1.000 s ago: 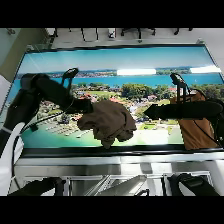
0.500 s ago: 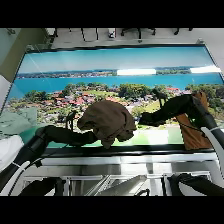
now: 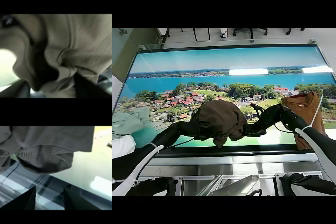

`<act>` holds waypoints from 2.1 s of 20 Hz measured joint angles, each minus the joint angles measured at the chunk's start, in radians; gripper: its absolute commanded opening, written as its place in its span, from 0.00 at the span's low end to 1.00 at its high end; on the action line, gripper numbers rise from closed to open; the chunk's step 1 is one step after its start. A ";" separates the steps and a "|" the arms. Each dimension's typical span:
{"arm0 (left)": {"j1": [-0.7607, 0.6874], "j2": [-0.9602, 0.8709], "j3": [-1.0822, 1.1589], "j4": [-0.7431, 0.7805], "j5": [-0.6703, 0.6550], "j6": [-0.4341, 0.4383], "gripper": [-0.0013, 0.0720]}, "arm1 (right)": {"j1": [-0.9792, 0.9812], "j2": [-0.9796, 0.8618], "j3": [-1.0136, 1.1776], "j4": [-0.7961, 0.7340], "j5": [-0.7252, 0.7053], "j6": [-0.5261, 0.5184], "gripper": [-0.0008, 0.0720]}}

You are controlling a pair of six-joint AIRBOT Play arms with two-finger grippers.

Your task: Fold the shirts.

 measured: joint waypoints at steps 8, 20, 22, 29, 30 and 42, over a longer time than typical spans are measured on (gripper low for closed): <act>0.049 0.018 0.049 0.000 0.040 0.032 0.05 | 0.038 -0.082 -0.005 0.064 0.132 0.013 0.51; 0.132 0.217 0.063 0.000 0.076 0.037 0.05 | 0.025 -0.017 0.019 0.033 0.257 -0.002 0.03; 0.224 0.332 0.103 0.000 0.108 0.037 0.05 | -0.054 0.080 0.054 -0.027 0.232 0.013 0.03; 0.423 0.618 0.479 -0.037 0.169 0.036 0.05 | -0.222 0.402 0.436 -0.058 0.190 -0.018 0.03; 0.420 0.631 0.542 -0.042 0.172 0.035 0.05 | -0.224 0.428 0.507 -0.052 0.190 -0.031 0.03; 0.175 0.472 0.730 0.006 0.327 0.027 0.05 | -0.124 0.471 0.694 -0.029 -0.001 -0.092 0.03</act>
